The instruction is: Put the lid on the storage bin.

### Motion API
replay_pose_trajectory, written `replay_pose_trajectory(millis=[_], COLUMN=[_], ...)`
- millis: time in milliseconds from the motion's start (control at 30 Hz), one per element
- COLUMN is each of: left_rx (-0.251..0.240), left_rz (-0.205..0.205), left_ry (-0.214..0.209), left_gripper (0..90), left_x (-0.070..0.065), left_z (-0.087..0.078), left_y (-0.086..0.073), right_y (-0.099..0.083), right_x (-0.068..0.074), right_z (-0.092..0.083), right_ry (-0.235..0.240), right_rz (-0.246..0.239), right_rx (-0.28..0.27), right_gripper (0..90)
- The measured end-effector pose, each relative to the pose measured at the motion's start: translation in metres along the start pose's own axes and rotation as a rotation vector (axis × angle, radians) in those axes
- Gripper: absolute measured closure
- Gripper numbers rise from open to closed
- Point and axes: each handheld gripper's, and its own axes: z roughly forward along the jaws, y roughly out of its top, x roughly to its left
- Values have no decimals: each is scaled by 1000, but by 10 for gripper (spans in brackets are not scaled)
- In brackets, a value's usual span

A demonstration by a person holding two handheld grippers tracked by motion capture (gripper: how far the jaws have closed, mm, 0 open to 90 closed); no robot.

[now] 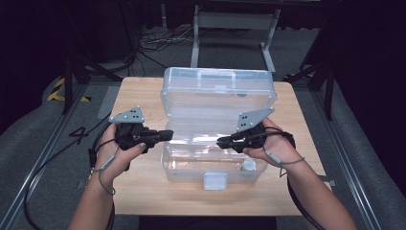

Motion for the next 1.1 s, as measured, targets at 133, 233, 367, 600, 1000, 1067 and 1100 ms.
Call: replay_pose_trajectory(millis=[133,233,367,600,1000,1067,1100], left_rx=[-21,-31,-47,-73,-114,-109,-109], left_rz=[-10,-19,-34,-43,-73,-75,-75], left_ry=[21,46,63,104,176,170,170], left_gripper=[899,899,898,900,900,900,900], left_x=[3,5,7,9,13,13,13], left_z=[1,1,1,3,1,1,1], left_y=[4,5,5,7,9,9,9], right_y=[-1,-1,-2,-4,-13,-13,-13], right_x=[1,1,2,5,18,18,18], right_z=[0,0,0,1,4,4,4], right_ry=[0,2,1,2,-16,-16,-16], right_rz=[0,3,6,5,-12,-10,-10], right_rx=[0,0,1,11,21,21,21], right_gripper=[837,837,836,835,836,833,833])
